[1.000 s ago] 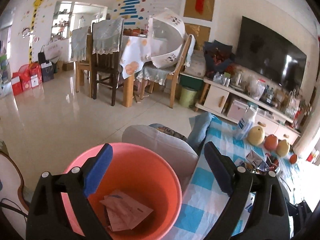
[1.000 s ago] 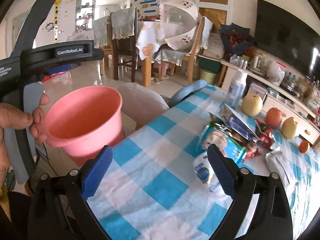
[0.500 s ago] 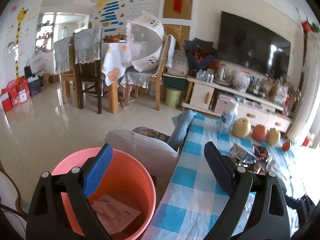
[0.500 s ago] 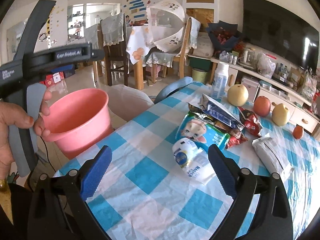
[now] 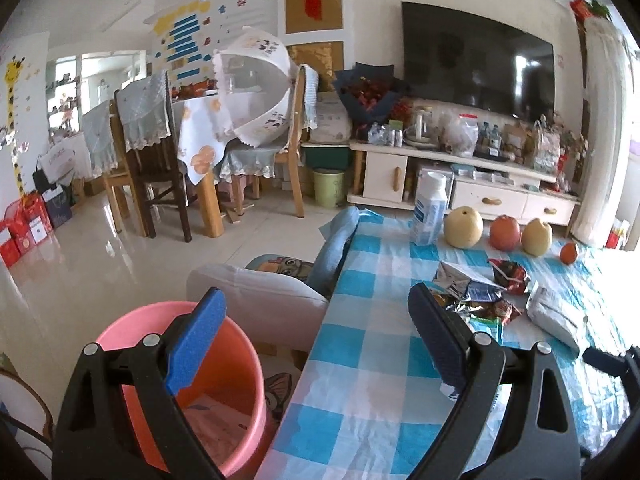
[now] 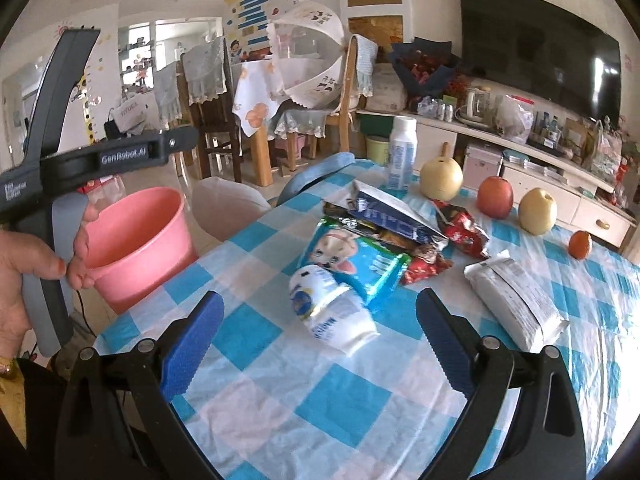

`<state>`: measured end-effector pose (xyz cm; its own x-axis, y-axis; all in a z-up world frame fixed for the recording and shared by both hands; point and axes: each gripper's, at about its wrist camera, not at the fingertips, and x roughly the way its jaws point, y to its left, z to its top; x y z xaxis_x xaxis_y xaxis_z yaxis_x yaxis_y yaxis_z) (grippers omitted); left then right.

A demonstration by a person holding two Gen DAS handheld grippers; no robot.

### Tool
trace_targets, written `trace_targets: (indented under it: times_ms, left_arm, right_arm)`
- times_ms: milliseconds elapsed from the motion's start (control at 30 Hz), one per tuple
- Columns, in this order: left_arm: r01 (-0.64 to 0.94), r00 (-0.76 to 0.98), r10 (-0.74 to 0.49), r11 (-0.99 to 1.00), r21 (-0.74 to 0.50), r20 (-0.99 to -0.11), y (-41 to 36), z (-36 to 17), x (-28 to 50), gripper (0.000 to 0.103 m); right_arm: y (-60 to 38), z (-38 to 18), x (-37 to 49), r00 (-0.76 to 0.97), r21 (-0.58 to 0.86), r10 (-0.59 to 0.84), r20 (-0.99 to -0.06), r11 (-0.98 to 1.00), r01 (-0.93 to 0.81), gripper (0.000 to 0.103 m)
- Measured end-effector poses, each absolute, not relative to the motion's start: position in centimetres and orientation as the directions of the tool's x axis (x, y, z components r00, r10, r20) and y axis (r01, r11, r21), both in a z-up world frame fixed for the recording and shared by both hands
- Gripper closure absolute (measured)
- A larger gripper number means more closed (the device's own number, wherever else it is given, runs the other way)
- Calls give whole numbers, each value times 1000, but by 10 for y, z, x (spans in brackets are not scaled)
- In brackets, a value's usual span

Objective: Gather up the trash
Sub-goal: 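Move both tools back toward the remaining snacks on the table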

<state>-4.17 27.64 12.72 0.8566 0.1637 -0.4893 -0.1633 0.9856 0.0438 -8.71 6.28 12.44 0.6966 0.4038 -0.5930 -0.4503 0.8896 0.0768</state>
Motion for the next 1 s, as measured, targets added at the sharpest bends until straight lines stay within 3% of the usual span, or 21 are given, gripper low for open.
trace_targets:
  times_ms: [333,667,1000]
  left_arm:
    - [-73,851,105,994,82,-515,242,119,-36,10]
    - [69,790,-51,998,6,-610,206,99,-28,10]
    - [133,730,-68,990,44,-680,171,75,-12,10]
  right_arm:
    - [22,127,-79,724,76,381,-574,906,-416,5]
    - [-29,125,-51,727,141,346,-593,933,-330,5]
    - [-69,121,-18,711,218,328,-623,945,-245,5]
